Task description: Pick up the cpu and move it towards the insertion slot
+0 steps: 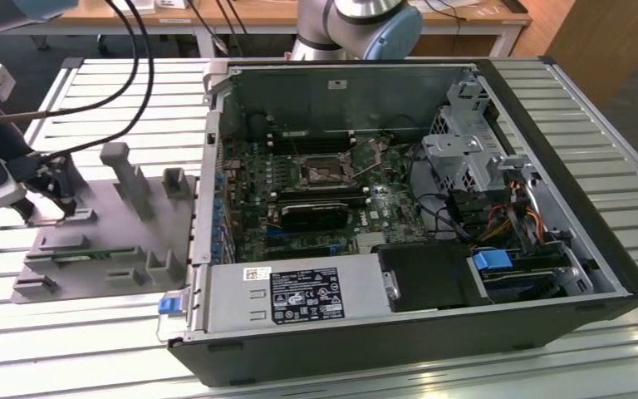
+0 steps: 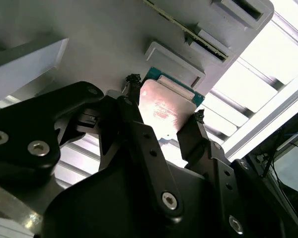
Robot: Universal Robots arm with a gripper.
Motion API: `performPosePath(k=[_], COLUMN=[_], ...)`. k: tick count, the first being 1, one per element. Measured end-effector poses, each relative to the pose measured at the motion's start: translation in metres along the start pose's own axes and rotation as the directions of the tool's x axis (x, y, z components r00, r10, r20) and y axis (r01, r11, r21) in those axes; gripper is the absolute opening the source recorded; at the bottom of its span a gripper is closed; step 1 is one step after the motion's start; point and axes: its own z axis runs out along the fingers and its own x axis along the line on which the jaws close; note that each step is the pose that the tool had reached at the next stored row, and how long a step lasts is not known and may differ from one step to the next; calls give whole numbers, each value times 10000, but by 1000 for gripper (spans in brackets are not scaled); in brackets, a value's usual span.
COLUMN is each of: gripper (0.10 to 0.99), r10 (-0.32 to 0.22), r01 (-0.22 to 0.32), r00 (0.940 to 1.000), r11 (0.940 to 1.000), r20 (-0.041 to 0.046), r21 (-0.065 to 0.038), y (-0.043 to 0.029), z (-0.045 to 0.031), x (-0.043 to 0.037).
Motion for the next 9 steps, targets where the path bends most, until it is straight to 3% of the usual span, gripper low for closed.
performPosePath(k=[9], gripper=[541], r10=[0], r01=[0], r00=[10000], r11=[10000], r20=[1], r21=[0], y=[10], z=[-176], x=[-8])
